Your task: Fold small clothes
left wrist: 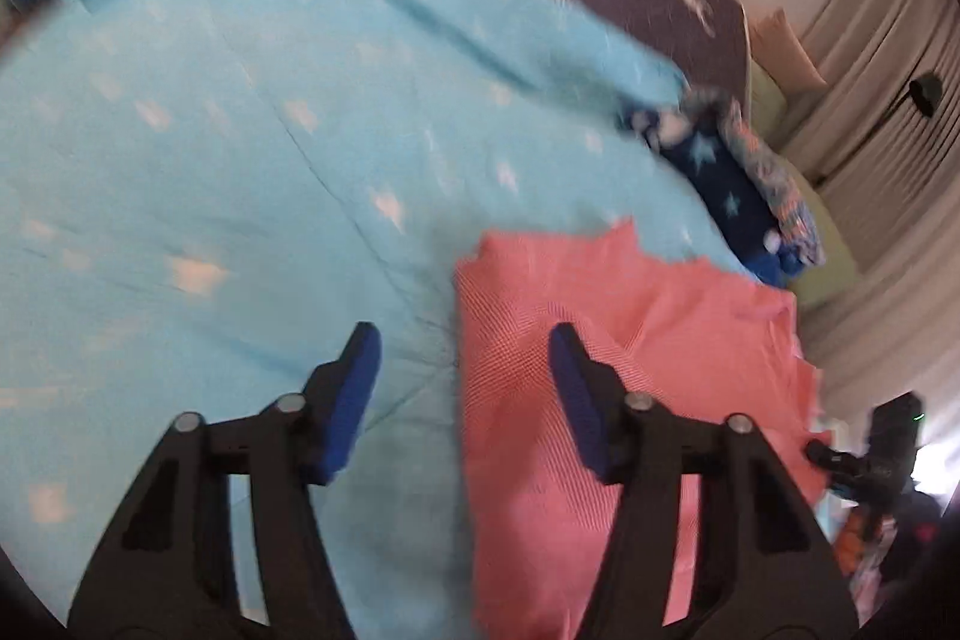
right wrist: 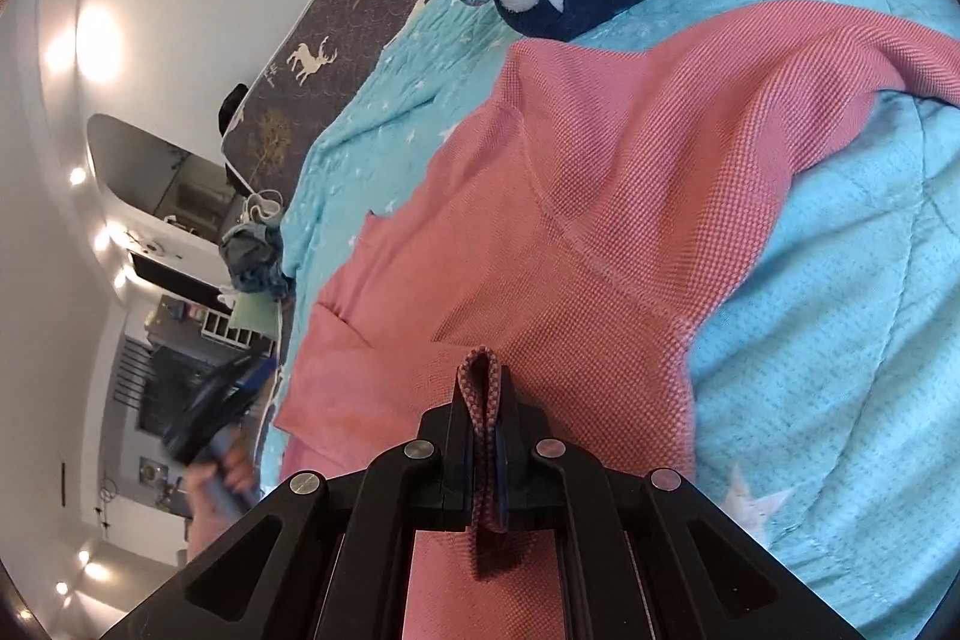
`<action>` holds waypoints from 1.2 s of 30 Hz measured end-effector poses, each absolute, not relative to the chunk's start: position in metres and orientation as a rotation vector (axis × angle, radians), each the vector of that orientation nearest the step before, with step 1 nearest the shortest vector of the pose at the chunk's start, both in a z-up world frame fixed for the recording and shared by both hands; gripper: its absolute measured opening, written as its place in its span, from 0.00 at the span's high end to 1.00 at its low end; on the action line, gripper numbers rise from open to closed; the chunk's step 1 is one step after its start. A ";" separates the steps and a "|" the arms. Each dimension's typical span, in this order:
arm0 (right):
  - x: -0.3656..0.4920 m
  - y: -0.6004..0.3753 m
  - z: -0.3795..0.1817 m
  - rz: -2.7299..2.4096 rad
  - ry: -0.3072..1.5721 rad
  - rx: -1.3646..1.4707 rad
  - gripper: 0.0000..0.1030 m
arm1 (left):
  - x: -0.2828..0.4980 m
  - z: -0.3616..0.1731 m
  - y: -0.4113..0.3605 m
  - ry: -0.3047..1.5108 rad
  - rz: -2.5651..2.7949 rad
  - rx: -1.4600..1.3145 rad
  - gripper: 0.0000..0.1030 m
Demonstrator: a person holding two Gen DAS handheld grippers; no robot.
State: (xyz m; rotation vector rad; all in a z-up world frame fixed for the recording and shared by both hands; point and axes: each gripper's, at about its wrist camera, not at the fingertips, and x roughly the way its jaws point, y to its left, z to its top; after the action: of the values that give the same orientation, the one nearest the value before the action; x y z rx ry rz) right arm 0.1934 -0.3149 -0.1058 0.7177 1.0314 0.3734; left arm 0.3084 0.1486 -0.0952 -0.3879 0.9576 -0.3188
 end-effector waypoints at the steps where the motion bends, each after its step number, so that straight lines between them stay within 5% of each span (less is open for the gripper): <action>1: 0.193 -0.315 -0.106 0.372 1.031 0.712 0.95 | 0.317 -0.103 0.145 0.981 -0.342 -0.394 0.44; 4: 0.191 -0.313 -0.103 0.359 1.032 0.680 0.94 | 0.325 -0.108 0.131 0.940 -0.393 -0.350 0.44; 5: 0.193 -0.311 -0.102 0.355 1.037 0.670 0.94 | 0.325 -0.108 0.127 0.936 -0.412 -0.355 0.52; 7: 0.194 -0.310 -0.104 0.350 1.049 0.661 0.94 | 0.325 -0.102 0.119 0.945 -0.444 -0.356 0.90; 8: 0.195 -0.309 -0.106 0.341 1.056 0.658 0.93 | 0.318 -0.092 0.115 0.907 -0.414 -0.314 0.91; 14: 0.198 -0.301 -0.101 0.355 1.030 0.656 0.93 | 0.270 -0.015 0.105 0.586 -0.307 -0.075 0.90; 18: 0.207 -0.290 -0.100 0.341 1.027 0.625 0.93 | 0.293 -0.041 0.103 0.649 -0.077 0.157 0.87; 21: 0.208 -0.296 -0.104 0.251 1.022 0.613 0.94 | 0.303 -0.062 0.130 0.738 -0.040 0.083 0.87; 26: 0.200 -0.314 -0.104 0.254 1.018 0.661 0.94 | 0.290 -0.079 0.164 0.842 -0.130 -0.118 0.57; 28: 0.202 -0.314 -0.102 0.265 1.021 0.663 0.93 | 0.290 -0.092 0.157 0.890 -0.186 -0.135 0.56; 31: 0.205 -0.313 -0.103 0.285 1.038 0.658 0.86 | 0.287 -0.103 0.137 0.914 -0.244 -0.111 0.56; 36: 0.210 -0.309 -0.104 0.341 1.042 0.687 0.62 | 0.296 -0.098 0.119 0.916 -0.335 -0.134 0.60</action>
State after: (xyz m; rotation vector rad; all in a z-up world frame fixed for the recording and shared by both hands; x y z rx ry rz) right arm 0.2095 -0.3092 -0.1037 0.6866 1.0418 0.3410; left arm 0.2964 0.1191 -0.0980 -0.1339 0.9164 -0.3346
